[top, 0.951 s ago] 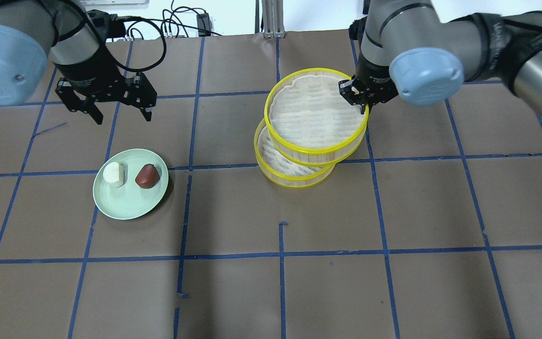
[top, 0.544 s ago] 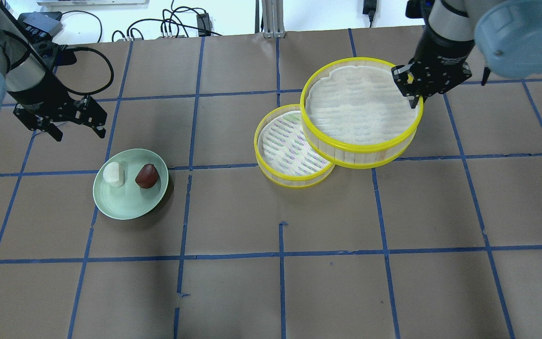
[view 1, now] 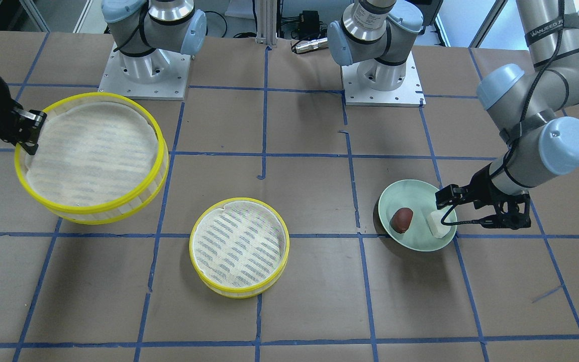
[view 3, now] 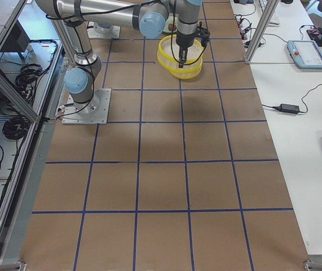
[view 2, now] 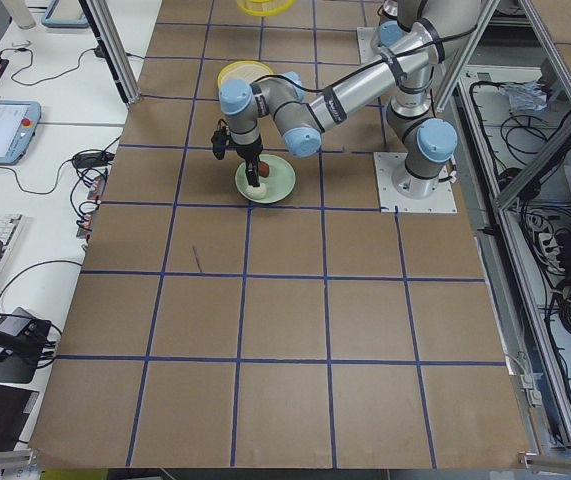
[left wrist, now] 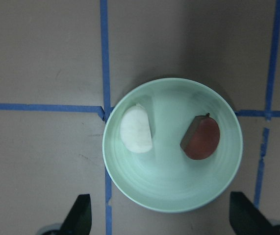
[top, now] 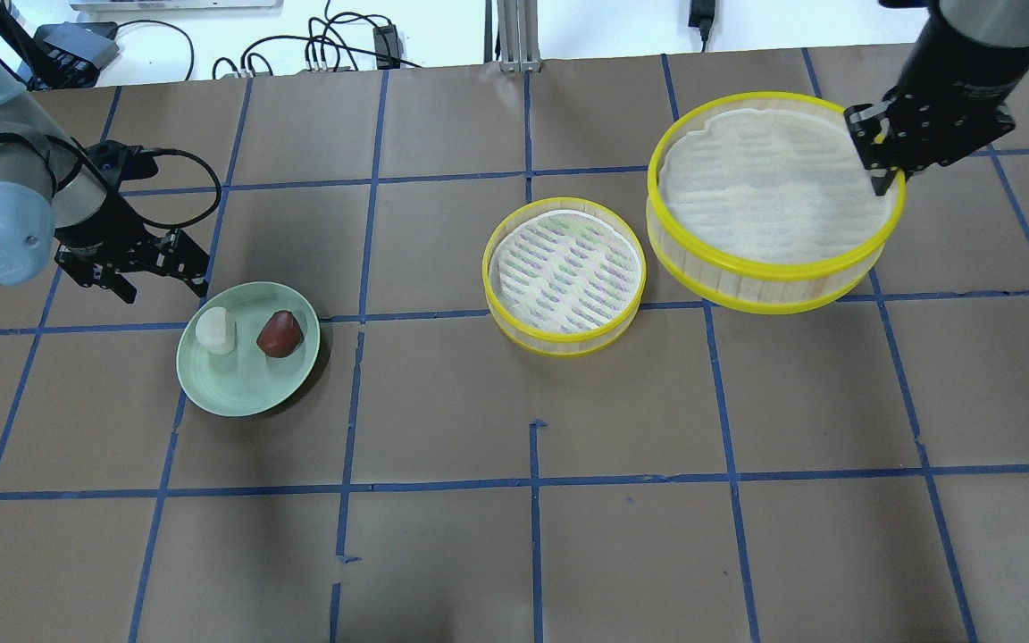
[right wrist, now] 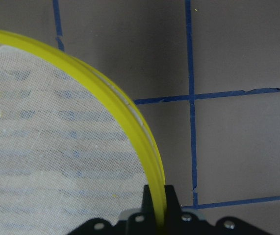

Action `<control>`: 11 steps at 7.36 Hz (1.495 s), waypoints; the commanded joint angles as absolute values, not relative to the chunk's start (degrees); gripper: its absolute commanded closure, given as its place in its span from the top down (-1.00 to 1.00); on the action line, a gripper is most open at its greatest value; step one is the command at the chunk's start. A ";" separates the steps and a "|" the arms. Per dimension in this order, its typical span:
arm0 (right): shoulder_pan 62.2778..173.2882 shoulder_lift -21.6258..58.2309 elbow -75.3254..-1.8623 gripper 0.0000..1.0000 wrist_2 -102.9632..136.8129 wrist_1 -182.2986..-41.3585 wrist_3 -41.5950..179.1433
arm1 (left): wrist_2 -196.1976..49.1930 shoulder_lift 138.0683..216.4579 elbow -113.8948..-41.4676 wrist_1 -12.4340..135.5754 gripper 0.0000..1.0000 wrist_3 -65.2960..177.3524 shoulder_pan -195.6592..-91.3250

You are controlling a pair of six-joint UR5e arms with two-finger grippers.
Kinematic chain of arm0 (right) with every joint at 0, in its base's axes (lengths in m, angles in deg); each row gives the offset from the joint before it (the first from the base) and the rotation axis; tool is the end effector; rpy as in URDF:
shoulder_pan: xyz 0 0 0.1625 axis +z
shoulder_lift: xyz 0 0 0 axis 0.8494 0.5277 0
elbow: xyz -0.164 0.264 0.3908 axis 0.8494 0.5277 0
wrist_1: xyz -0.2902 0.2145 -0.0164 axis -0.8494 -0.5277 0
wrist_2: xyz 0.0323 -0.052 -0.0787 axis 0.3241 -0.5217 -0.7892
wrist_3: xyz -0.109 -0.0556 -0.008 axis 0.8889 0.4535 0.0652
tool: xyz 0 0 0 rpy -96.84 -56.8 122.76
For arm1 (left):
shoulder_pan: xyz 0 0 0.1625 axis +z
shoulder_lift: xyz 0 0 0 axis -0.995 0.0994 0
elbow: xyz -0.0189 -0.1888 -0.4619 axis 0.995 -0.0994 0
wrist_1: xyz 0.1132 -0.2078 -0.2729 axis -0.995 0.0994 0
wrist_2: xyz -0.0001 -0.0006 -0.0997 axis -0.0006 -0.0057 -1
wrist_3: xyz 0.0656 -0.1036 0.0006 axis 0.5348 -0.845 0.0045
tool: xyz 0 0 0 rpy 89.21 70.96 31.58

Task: Place buns in different layers of steamer
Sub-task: 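Grasp the white bun on the green plate with the left gripper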

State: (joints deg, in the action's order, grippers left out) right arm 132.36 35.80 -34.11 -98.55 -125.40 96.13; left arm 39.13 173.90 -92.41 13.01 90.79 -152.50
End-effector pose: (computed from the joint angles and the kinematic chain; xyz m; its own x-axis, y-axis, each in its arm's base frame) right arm -0.0011 -0.4747 0.5309 -0.9956 0.0853 0.0394 0.0862 0.9960 0.0219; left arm 0.0649 -0.5149 0.3268 -0.9987 -0.0324 0.0397 -0.0255 0.9862 0.1639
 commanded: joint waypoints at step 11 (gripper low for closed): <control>130.57 36.21 -34.37 -0.78 -98.65 -124.73 97.84 | 39.35 176.93 -87.56 9.54 -0.75 94.05 -156.60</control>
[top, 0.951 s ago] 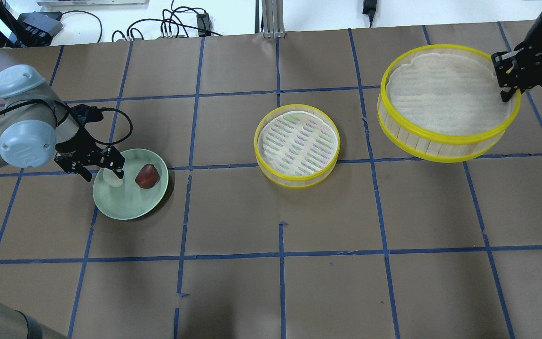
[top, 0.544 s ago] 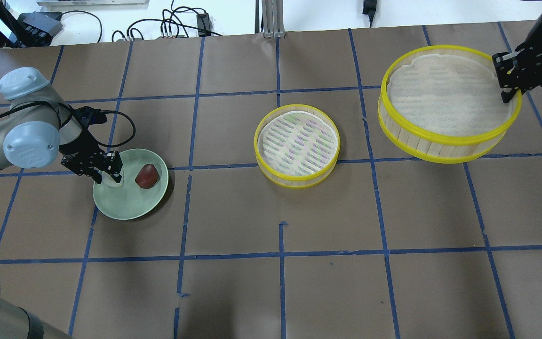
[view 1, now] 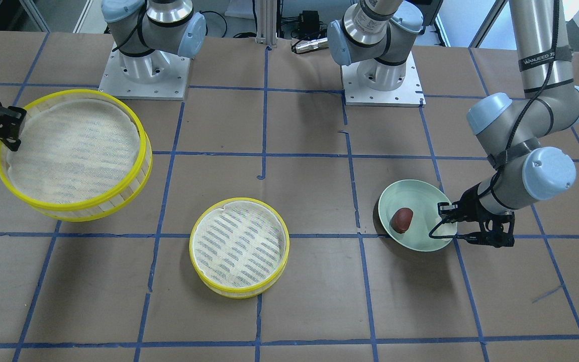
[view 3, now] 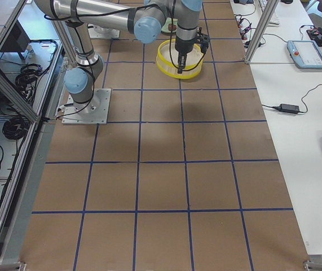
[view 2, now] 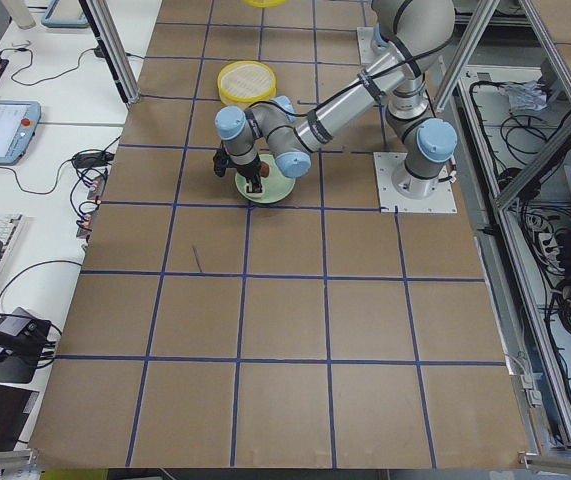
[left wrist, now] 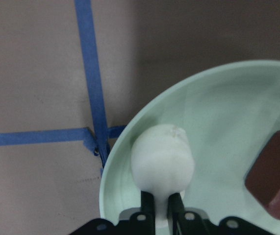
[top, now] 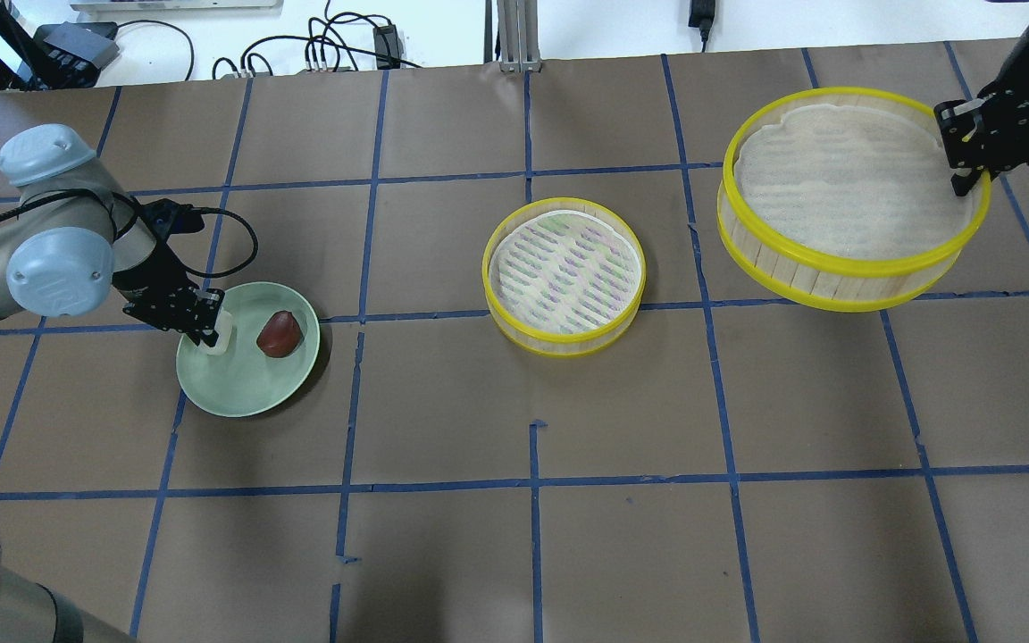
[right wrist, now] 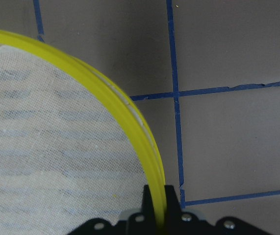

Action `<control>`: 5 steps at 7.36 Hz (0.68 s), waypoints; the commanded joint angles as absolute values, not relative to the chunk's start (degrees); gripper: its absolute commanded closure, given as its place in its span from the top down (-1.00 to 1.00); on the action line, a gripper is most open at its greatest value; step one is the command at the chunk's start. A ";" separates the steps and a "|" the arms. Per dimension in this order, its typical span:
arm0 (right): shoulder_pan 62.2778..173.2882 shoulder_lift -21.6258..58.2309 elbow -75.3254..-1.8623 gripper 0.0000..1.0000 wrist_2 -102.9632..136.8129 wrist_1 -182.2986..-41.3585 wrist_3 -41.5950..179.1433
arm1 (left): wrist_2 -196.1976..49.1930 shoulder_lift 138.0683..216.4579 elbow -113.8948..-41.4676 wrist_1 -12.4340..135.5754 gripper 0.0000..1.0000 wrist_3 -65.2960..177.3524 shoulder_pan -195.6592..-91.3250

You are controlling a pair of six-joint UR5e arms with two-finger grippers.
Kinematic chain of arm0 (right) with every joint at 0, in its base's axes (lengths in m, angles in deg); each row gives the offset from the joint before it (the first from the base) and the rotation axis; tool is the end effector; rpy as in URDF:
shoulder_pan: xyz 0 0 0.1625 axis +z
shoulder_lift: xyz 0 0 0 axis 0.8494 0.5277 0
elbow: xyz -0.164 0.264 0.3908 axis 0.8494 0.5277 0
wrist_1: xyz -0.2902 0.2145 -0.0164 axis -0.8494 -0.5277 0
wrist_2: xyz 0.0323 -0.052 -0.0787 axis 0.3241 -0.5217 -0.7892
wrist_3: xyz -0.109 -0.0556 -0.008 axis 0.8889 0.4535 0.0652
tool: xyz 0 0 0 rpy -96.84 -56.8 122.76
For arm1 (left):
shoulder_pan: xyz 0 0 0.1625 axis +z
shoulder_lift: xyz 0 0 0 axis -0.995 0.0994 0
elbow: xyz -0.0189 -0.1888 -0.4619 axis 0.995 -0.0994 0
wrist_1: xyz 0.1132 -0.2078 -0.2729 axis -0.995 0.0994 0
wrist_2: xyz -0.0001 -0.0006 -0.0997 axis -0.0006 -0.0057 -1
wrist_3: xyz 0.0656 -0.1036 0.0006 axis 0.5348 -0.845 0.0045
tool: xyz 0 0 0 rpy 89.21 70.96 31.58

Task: Place buns in different layers of steamer
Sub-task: 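Grasp the white bun on the green plate with the left gripper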

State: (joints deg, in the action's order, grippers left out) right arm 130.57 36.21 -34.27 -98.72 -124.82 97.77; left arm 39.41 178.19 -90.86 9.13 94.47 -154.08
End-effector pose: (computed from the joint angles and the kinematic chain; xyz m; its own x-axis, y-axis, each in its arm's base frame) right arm -0.0150 -0.4703 0.5320 -0.9953 0.0876 0.0404 0.0888 0.9956 0.0292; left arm 0.0614 -0.5439 0.3032 -0.9975 0.0600 0.0377 0.0648 0.9873 0.1450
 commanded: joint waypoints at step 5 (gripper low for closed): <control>130.57 36.21 -34.46 -0.78 -100.13 -124.73 98.10 | 20.00 177.26 -81.02 6.14 -0.72 55.53 -179.97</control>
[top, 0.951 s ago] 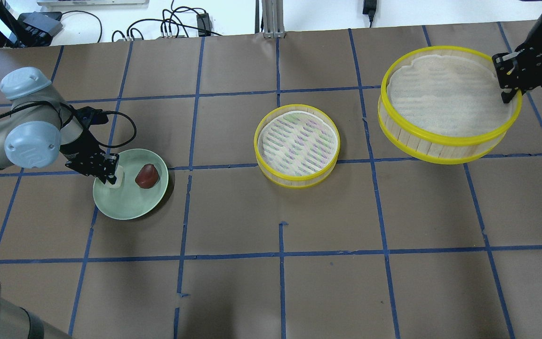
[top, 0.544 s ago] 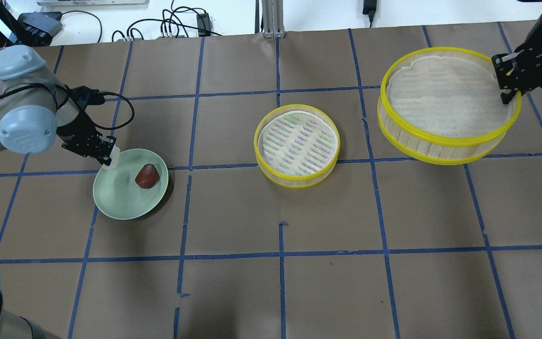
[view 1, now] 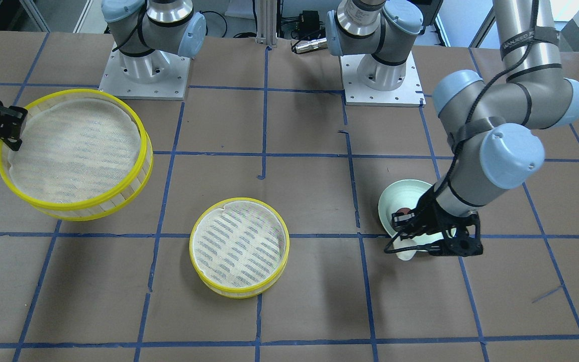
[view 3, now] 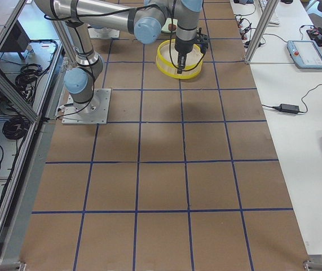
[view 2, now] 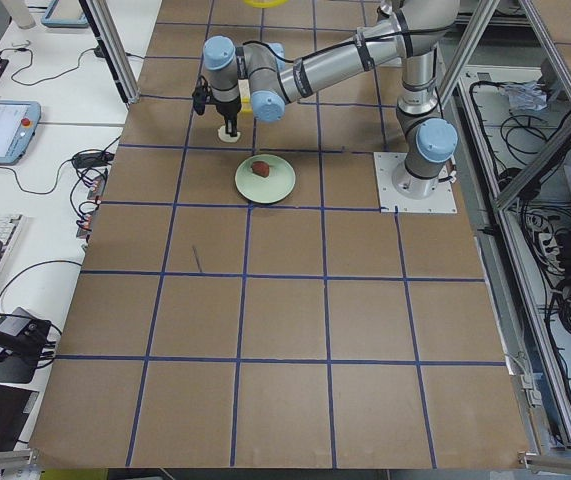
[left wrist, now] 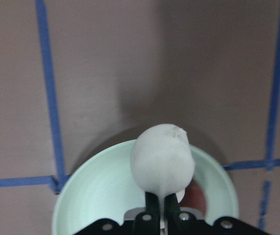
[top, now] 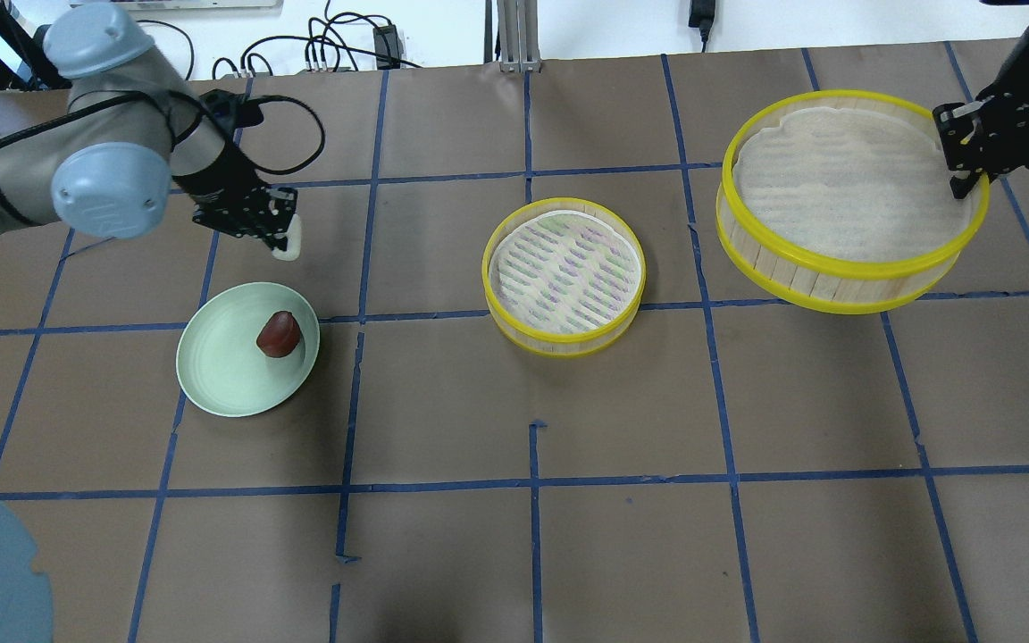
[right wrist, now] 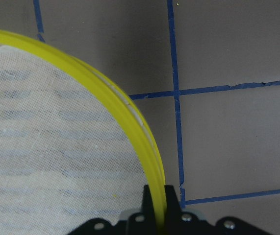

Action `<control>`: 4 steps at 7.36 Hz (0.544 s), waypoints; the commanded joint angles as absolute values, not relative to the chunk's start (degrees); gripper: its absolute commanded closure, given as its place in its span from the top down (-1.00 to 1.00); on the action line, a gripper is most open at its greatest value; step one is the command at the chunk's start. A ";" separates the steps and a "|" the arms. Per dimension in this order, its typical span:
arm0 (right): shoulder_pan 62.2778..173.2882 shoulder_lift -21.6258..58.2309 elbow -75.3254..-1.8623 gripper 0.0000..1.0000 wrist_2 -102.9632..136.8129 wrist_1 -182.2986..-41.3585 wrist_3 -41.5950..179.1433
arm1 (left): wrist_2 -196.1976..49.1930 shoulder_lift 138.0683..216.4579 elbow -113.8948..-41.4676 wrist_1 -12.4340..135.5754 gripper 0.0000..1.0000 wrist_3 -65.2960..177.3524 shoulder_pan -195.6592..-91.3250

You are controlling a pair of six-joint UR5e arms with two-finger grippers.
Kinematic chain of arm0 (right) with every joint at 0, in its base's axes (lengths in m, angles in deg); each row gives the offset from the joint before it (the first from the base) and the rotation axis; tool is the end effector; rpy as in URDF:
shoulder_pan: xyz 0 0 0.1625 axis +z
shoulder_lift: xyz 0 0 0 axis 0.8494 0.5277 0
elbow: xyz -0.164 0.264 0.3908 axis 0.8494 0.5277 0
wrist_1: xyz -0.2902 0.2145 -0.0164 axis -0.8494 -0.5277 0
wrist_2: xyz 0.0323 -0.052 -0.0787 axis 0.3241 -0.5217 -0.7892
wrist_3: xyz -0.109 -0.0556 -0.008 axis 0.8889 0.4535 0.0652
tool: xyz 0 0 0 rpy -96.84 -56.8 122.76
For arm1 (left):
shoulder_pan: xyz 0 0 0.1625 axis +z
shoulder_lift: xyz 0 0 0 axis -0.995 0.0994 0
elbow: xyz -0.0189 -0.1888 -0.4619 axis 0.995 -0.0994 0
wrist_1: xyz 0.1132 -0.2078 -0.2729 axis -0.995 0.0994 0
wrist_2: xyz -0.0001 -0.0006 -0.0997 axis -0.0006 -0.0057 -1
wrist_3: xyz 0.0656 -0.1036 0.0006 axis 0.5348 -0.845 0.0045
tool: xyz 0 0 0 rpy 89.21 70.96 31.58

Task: Place buns in different layers of steamer
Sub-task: 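Carry the white bun into the bottom steamer tier and release it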

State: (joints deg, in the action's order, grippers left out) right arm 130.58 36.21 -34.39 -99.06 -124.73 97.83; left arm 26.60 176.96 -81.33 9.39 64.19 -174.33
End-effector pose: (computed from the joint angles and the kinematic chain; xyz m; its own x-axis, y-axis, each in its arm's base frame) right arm -0.0155 -0.4696 0.5309 -0.9953 0.0860 0.0453 0.0876 0.9956 0.0341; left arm -0.1579 -0.5756 0.3811 -0.9738 -0.1069 0.2008 -0.1115 0.9937 -0.0119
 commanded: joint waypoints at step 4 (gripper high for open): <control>130.57 36.21 -34.46 -0.77 -100.23 -124.73 98.28 | 12.27 184.55 -81.45 -4.15 -0.43 45.71 -191.15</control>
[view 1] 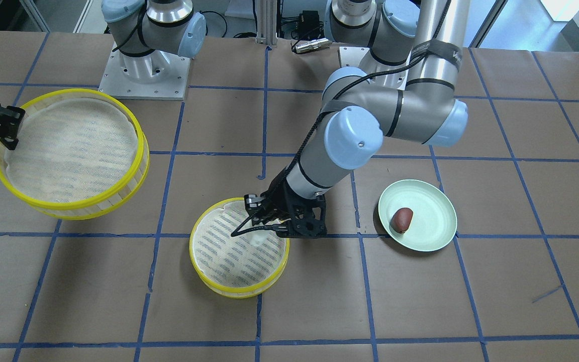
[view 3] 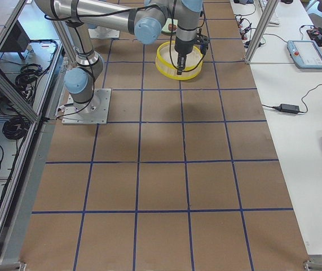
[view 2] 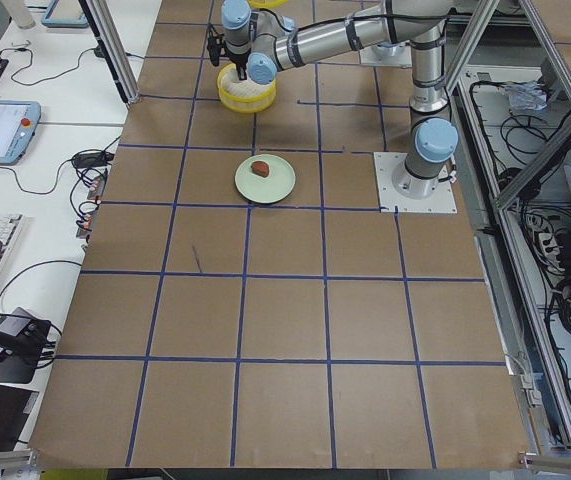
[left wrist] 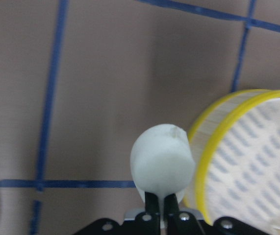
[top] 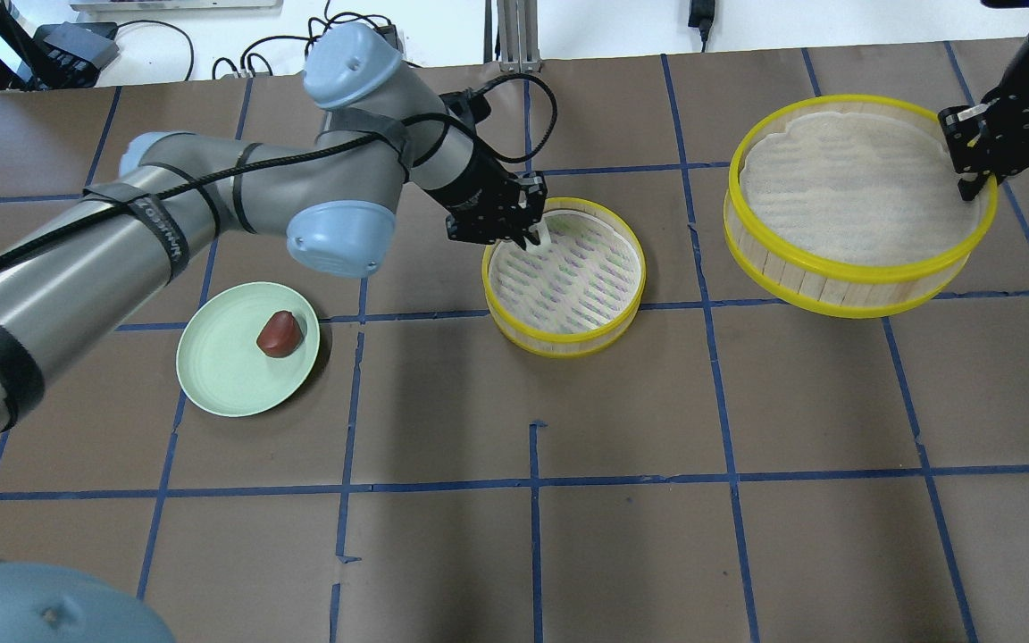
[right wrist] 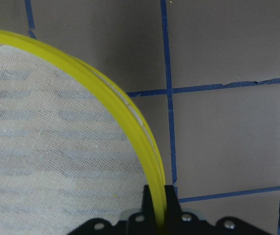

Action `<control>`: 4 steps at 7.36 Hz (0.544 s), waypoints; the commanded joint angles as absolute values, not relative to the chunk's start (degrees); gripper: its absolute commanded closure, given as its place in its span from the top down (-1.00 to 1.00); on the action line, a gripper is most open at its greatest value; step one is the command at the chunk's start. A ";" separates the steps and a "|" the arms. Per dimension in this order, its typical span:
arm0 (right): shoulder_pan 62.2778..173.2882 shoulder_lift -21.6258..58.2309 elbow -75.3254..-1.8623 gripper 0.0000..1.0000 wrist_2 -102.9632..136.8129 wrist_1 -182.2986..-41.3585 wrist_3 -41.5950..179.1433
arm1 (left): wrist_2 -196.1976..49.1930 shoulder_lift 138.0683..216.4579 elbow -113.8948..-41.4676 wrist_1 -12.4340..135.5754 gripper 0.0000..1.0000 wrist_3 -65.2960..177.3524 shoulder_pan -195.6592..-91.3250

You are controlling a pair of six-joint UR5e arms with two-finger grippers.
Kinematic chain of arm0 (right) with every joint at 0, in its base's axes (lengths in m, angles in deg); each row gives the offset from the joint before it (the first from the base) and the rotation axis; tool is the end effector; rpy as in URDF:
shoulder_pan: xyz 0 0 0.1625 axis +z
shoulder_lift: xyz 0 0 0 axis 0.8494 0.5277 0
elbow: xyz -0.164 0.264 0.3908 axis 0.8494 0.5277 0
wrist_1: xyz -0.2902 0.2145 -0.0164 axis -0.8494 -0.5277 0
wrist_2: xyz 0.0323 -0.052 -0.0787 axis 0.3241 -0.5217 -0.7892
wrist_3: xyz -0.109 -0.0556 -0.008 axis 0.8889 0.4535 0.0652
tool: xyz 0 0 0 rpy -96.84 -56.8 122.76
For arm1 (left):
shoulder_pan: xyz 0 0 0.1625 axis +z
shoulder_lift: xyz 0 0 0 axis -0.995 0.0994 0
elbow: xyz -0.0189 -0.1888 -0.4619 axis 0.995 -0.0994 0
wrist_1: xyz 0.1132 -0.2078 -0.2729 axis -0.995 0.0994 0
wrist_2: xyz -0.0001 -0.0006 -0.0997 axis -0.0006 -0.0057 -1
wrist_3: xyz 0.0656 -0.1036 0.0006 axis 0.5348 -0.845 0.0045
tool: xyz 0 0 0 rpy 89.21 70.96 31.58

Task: Place buns in different layers of steamer
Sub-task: 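Carry the white bun into the bottom steamer tier and release it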

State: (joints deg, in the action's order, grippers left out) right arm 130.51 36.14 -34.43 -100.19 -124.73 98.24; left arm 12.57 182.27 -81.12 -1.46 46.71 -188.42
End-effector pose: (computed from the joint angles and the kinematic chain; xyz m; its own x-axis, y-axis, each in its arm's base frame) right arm -0.0185 -0.4692 0.5302 -0.9948 0.0792 0.0638 0.0819 0.9958 0.0407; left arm -0.3305 -0.5512 0.3574 -0.8852 -0.1391 0.4439 -0.1303 0.9902 0.0506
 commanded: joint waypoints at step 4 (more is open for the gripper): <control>130.57 36.21 -34.54 -0.72 -100.23 -124.82 98.20 | 15.18 184.57 -81.03 -6.28 0.60 45.80 -191.52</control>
